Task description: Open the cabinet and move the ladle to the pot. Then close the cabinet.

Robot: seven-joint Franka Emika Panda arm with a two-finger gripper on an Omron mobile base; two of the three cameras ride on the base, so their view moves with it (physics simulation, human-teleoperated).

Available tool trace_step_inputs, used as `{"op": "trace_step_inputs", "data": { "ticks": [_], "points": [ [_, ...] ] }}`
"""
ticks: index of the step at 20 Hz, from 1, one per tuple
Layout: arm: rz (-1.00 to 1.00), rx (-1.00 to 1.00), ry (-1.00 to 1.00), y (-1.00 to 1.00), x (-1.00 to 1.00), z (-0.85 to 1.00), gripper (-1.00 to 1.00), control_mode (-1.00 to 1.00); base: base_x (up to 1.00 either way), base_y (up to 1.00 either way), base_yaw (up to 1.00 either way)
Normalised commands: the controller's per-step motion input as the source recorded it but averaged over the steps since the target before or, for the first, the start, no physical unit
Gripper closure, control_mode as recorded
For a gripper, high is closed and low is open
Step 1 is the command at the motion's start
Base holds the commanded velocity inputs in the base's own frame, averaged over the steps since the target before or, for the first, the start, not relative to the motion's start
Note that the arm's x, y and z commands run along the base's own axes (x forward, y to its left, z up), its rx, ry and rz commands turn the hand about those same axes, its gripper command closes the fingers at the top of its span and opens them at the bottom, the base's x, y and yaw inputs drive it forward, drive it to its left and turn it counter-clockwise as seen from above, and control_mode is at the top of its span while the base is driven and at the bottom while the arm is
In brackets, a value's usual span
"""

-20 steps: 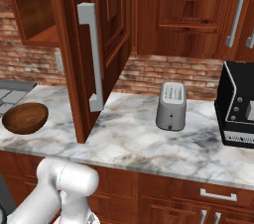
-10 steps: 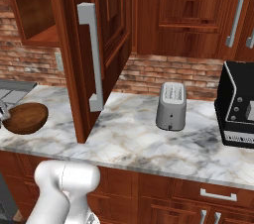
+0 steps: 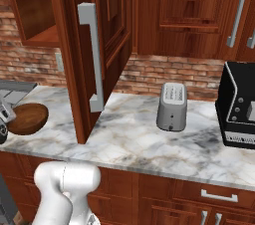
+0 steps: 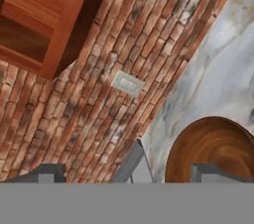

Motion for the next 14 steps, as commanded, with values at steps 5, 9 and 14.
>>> {"op": "trace_step_inputs", "data": {
  "ticks": [5,9,14],
  "points": [
    [-0.19,0.0,-0.13,-0.15,-0.17,0.33,-1.0,-1.0,0.0,0.0,0.0],
    [-0.18,0.0,-0.08,-0.11,-0.23,0.53,-1.0,-1.0,0.0,0.0,0.0],
    [-0.05,0.02,-0.04,-0.06,-0.15,0.5,-1.0,-1.0,0.0,0.0,0.0]
  ]
}}
